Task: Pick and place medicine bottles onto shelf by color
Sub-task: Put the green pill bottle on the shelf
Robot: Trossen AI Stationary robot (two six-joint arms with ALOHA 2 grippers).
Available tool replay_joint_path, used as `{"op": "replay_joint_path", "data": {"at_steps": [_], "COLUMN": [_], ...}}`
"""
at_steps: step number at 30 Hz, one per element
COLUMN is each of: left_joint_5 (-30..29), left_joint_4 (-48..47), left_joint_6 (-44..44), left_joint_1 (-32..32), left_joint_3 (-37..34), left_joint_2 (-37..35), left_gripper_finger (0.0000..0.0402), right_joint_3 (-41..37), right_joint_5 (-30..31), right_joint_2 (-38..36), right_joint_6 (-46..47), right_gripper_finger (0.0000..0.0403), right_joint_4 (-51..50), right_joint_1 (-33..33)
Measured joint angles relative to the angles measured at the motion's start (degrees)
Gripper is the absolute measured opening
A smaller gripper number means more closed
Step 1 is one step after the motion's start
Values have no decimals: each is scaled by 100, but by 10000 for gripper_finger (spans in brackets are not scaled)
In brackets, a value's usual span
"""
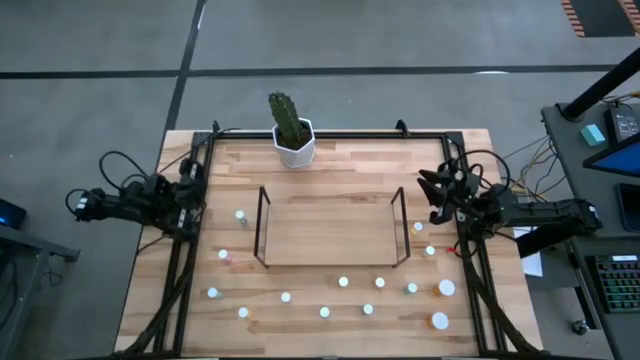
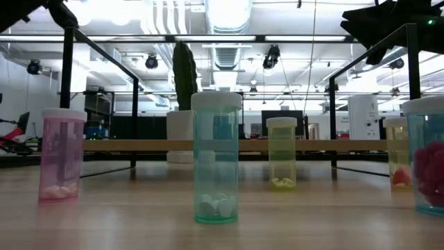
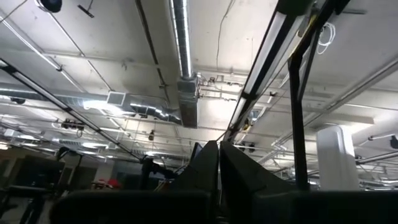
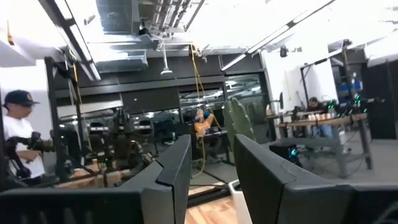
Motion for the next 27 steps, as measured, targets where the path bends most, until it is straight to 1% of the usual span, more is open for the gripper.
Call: {"op": "replay_joint_path", "data": {"at_steps": [3, 6, 9, 11, 15, 19, 23, 25, 27], "left_joint_5": [-17, -179, -513, -833, -1338, -1428, -1756, -1945, -1961], "left_joint_4": [-116, -524, -1096, -1684, -3356, -5239, -7423, -8566, -9683], "left_joint_6": [0, -8, -78, -297, -816, -1511, -2632, -3118, -3543], "left_joint_1": [0, 0, 0, 4, 4, 0, 4, 4, 4], "left_joint_3": [334, 732, 1232, 1605, 2512, 3627, 4915, 5531, 6114], "left_joint_2": [313, 657, 1064, 1340, 1873, 2327, 2807, 3116, 3417], "left_gripper_finger": [0, 0, 0, 0, 0, 0, 0, 0, 0], "right_joint_3": [0, 2, 56, 180, 487, 847, 1034, 1141, 1238], "right_joint_5": [0, 2, 2, 1, -47, -56, -72, -93, -142], "right_joint_2": [9, 4, 7, 7, 15, 12, 44, 53, 53], "right_joint_6": [-348, -361, -410, -409, -472, -688, -657, -755, -738], "right_gripper_finger": [111, 111, 111, 111, 111, 111, 111, 111, 111], "right_joint_4": [1, 38, 8, 26, -22, -362, -1125, -1298, -1370], "right_joint_1": [-1, 1, -1, -1, 1, 1, 1, 1, 1]}}
